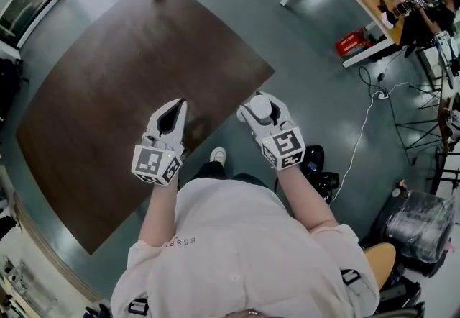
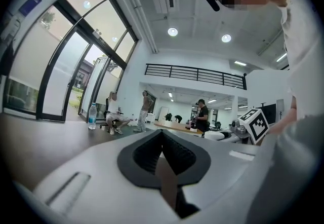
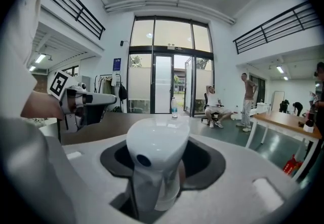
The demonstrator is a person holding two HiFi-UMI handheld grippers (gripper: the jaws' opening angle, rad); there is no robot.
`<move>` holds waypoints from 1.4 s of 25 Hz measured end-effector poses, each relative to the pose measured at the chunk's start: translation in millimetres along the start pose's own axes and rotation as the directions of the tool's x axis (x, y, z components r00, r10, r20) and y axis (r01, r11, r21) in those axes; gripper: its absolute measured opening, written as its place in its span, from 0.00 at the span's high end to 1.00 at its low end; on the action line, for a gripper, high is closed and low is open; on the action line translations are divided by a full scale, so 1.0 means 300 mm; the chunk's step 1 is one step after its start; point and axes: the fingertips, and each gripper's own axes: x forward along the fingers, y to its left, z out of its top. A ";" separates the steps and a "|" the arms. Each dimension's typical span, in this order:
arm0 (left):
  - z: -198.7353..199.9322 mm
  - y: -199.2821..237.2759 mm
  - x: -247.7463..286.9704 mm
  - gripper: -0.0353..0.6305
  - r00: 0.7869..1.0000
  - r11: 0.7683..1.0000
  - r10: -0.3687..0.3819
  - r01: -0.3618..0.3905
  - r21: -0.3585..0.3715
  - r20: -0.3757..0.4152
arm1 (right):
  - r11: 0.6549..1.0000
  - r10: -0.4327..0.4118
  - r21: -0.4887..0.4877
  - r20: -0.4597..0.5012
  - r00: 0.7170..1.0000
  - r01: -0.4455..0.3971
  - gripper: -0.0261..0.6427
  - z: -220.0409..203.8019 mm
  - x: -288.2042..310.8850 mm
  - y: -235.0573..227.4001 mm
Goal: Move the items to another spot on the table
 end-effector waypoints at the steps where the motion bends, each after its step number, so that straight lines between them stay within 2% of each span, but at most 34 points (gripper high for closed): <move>1: 0.002 0.009 0.029 0.92 1.000 1.000 0.006 -0.006 0.002 -0.002 | 1.000 0.006 -0.004 0.001 1.000 -0.006 0.65 0.010 0.024 -0.032; 7: -0.008 0.080 0.128 0.92 0.994 0.994 0.106 -0.106 0.003 -0.014 | 0.996 0.087 -0.036 0.007 0.996 -0.087 0.65 0.056 0.200 -0.169; 11: -0.009 0.153 0.165 0.92 0.977 0.977 0.214 -0.214 0.014 -0.015 | 0.980 0.188 -0.062 0.001 0.982 -0.187 0.65 0.089 0.359 -0.217; 14: -0.010 0.218 0.181 0.92 0.951 0.951 0.310 -0.310 0.003 -0.012 | 0.958 0.278 -0.071 0.008 0.961 -0.277 0.65 0.127 0.474 -0.229; 17: -0.006 0.276 0.186 0.92 0.915 0.915 0.403 -0.403 -0.011 -0.005 | 0.928 0.361 -0.092 -0.003 0.933 -0.360 0.65 0.149 0.578 -0.221; 22: -0.008 0.332 0.224 0.92 0.864 0.864 0.503 -0.503 -0.025 0.000 | 0.876 0.452 -0.169 -0.036 0.891 -0.451 0.65 0.140 0.714 -0.234; 24: -0.020 0.347 0.231 0.92 0.846 0.846 0.533 -0.533 -0.028 -0.001 | 0.861 0.477 -0.179 -0.045 0.878 -0.476 0.65 0.131 0.753 -0.243; 29: -0.055 0.356 0.235 0.92 0.817 0.816 0.577 -0.577 -0.034 -0.011 | 0.840 0.511 -0.181 -0.055 0.858 -0.512 0.65 0.096 0.796 -0.255; 35: -0.083 0.348 0.245 0.92 0.798 0.797 0.603 -0.603 -0.034 -0.007 | 0.827 0.544 -0.162 -0.014 0.839 -0.539 0.65 0.086 0.795 -0.266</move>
